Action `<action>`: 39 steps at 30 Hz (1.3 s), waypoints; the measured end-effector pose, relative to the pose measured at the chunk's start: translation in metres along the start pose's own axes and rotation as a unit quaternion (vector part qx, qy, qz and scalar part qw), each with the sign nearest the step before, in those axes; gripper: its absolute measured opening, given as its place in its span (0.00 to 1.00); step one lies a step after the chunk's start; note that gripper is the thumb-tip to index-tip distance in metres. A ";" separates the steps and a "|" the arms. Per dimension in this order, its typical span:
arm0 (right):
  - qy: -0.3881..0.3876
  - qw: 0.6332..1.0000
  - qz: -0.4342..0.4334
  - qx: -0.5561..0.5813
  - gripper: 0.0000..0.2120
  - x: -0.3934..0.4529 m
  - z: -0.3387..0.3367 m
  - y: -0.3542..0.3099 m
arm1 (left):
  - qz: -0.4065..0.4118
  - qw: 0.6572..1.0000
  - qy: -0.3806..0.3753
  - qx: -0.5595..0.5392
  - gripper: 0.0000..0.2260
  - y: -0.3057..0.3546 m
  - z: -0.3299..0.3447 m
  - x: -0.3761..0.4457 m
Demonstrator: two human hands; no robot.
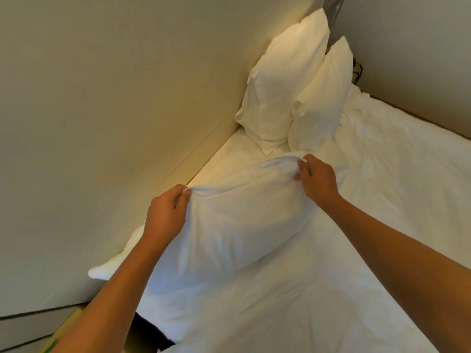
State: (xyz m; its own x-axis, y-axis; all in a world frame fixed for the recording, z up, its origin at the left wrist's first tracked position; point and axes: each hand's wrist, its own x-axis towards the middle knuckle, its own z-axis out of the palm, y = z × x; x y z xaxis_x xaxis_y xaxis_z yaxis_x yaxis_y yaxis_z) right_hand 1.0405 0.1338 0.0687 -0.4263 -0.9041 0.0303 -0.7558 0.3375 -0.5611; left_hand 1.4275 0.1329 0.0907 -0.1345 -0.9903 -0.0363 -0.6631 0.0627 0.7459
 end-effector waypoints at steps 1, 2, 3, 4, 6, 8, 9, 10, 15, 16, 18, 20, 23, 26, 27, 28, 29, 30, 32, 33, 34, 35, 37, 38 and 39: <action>-0.003 1.000 0.002 0.005 0.16 0.005 0.005 -0.003 | -0.002 1.000 -0.005 0.002 0.12 -0.005 0.001 0.011; -0.006 1.000 0.004 0.009 0.15 0.009 0.008 -0.006 | -0.005 1.000 -0.007 0.002 0.12 -0.009 0.001 0.021; -0.008 1.000 0.004 0.011 0.15 0.013 0.010 -0.008 | -0.011 1.000 -0.010 0.001 0.12 -0.013 0.000 0.029; -0.009 1.000 0.005 0.011 0.15 0.017 0.011 -0.011 | -0.018 1.000 -0.014 0.000 0.13 -0.016 0.000 0.034; -0.012 1.000 0.003 0.012 0.16 0.025 0.013 -0.016 | -0.030 0.999 -0.031 0.002 0.12 -0.021 -0.003 0.042; -0.014 1.000 -0.011 0.002 0.15 0.032 0.013 -0.019 | -0.035 0.998 -0.053 0.013 0.10 -0.023 -0.006 0.047; -0.013 1.000 -0.020 -0.005 0.15 0.035 0.013 -0.020 | -0.036 0.997 -0.063 0.020 0.10 -0.022 -0.006 0.049; -0.012 0.999 -0.027 -0.011 0.14 0.037 0.013 -0.019 | -0.035 0.997 -0.070 0.025 0.11 -0.022 -0.006 0.050; -0.018 0.999 -0.041 -0.024 0.15 0.040 0.009 -0.009 | -0.052 0.994 -0.080 0.048 0.16 -0.010 -0.003 0.045; -0.020 0.999 -0.039 -0.022 0.15 0.039 0.007 -0.006 | -0.054 0.994 -0.080 0.048 0.16 -0.007 -0.002 0.041; -0.022 0.999 -0.039 -0.012 0.16 0.037 0.000 0.000 | -0.056 0.995 -0.070 0.045 0.15 0.002 -0.002 0.032; -0.014 0.999 -0.046 -0.001 0.16 0.034 -0.010 0.003 | -0.057 0.996 -0.055 0.031 0.13 0.015 -0.002 0.022; 0.014 0.998 -0.058 0.020 0.17 0.031 -0.027 0.005 | -0.060 0.998 -0.032 -0.004 0.12 0.041 -0.004 0.009; 0.032 0.998 -0.051 0.031 0.18 0.033 -0.046 0.000 | -0.053 0.998 -0.030 0.009 0.11 0.065 -0.005 -0.001; 0.034 0.998 -0.051 0.029 0.18 0.035 -0.052 -0.001 | -0.054 0.998 -0.029 0.013 0.11 0.072 -0.005 -0.003; 0.037 0.997 -0.054 0.029 0.19 0.036 -0.058 -0.002 | -0.054 0.998 -0.027 0.015 0.11 0.078 -0.004 -0.006; 0.041 0.997 -0.059 0.031 0.19 0.038 -0.064 -0.002 | -0.052 0.998 -0.023 0.017 0.11 0.084 -0.004 -0.008; 0.049 0.996 -0.063 0.033 0.19 0.040 -0.070 -0.001 | -0.049 0.998 -0.019 0.018 0.11 0.090 -0.005 -0.009; 0.069 0.995 -0.063 0.039 0.20 0.043 -0.079 -0.002 | -0.046 0.999 -0.016 0.011 0.11 0.099 -0.006 -0.010; 0.078 0.994 -0.062 0.045 0.20 0.046 -0.083 -0.004 | -0.047 0.999 -0.015 -0.001 0.12 0.102 -0.006 -0.010; 0.087 0.993 -0.062 0.053 0.20 0.048 -0.085 -0.006 | -0.051 0.998 -0.014 -0.016 0.12 0.103 -0.006 -0.010; 0.092 0.992 -0.065 0.061 0.20 0.051 -0.087 -0.008 | -0.057 0.998 -0.013 -0.029 0.12 0.104 -0.006 -0.010; 0.088 0.991 -0.073 0.071 0.19 0.056 -0.087 -0.009 | -0.068 0.997 -0.012 -0.046 0.12 0.101 -0.003 -0.011; 0.078 0.992 -0.076 0.068 0.18 0.058 -0.086 -0.008 | -0.073 0.996 -0.016 -0.050 0.11 0.098 0.001 -0.012; 0.065 0.993 -0.079 0.061 0.17 0.060 -0.082 -0.007 | -0.079 0.995 -0.024 -0.050 0.11 0.094 0.005 -0.015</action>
State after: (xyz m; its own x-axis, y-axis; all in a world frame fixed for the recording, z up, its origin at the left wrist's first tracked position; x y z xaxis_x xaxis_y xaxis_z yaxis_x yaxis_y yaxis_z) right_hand 0.9796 0.0991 0.1423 -0.3749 -0.8985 0.2282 -0.7554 0.1534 -0.6371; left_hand 1.3636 0.1541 0.1586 -0.0710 -0.9796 -0.1882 -0.6021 -0.1083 0.7910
